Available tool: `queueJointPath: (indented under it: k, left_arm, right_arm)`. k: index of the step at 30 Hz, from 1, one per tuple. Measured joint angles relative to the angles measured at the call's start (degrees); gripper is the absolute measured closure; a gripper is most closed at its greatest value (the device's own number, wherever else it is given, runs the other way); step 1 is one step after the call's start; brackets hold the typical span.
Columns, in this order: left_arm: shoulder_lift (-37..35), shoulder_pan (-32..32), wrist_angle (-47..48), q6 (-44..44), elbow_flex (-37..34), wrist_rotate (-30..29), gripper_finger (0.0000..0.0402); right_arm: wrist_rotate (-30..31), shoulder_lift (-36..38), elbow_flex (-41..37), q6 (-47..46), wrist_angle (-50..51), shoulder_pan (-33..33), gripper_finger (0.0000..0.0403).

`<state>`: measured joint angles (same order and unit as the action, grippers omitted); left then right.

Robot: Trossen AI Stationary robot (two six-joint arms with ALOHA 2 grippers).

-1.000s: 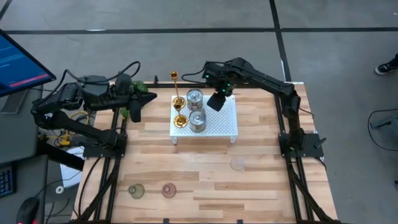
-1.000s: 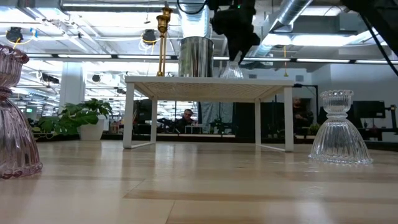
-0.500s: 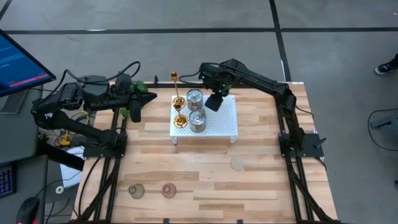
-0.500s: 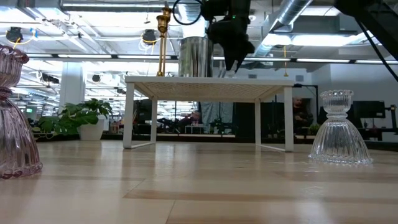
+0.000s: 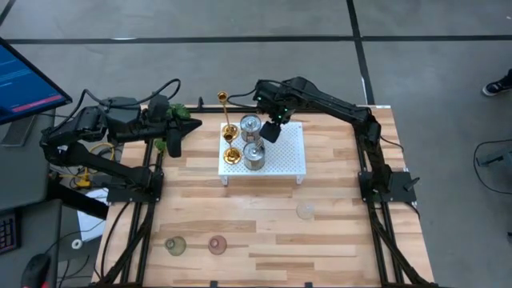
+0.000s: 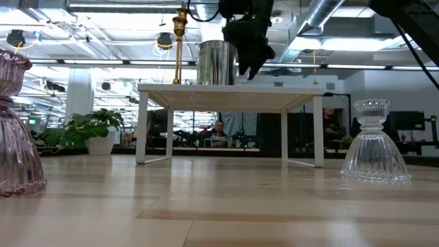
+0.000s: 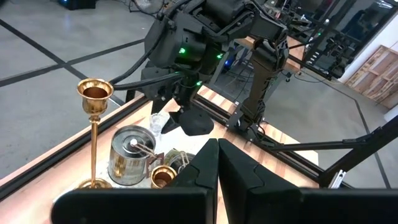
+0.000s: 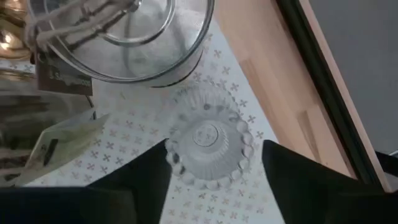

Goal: Pick & Place candle stick holders
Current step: Put the top transparent glass candle holder on the shelf, then put the transparent glass candle holder on the shelf

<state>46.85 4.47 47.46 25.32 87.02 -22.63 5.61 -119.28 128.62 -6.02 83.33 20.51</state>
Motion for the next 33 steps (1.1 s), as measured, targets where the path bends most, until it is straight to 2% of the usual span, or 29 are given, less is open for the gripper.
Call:
queueJointPath:
  k: [4, 7, 10, 14, 19, 23, 30, 33]
  left_arm:
    - [0.0, 0.01, 0.0, 0.0, 0.0, 0.02, 0.0392]
    - [0.0, 0.02, 0.0, 0.02, 0.0, 0.02, 0.0392]
    - [0.0, 0.02, -0.02, 0.02, 0.0, 0.03, 0.0392]
    - [0.0, 0.02, -0.37, 0.02, 0.0, 0.31, 0.0392]
    - [0.0, -0.01, -0.42, 0.22, 0.0, 1.72, 0.0392]
    - [0.0, 0.0, -0.41, 0.21, 0.0, 1.72, 0.0392]
    - [0.0, 0.01, -0.39, -0.73, 0.0, 1.73, 0.0392]
    - [0.0, 0.02, -0.39, -1.2, 0.02, 1.73, 0.0392]
  right_arm:
    - [-1.11, 0.06, 0.0, 0.01, 1.94, 0.07, 0.0139]
    - [-0.79, 0.07, 0.04, 0.56, 3.76, -0.13, 0.0136]
    - [2.21, 1.29, 2.21, 0.68, 6.81, -0.3, 0.0136]
    - [2.44, 9.13, 4.04, 0.1, 6.63, -1.53, 0.0135]
    - [2.4, 19.29, 1.93, -7.4, 6.65, -5.59, 0.0135]
    - [2.4, 27.3, -5.54, -16.6, 6.65, -12.67, 0.0135]
    - [1.2, 36.38, -28.02, -36.39, 6.73, -31.25, 0.0134]
    - [-4.38, 37.84, -37.31, -42.77, 5.67, -36.63, 0.0129]
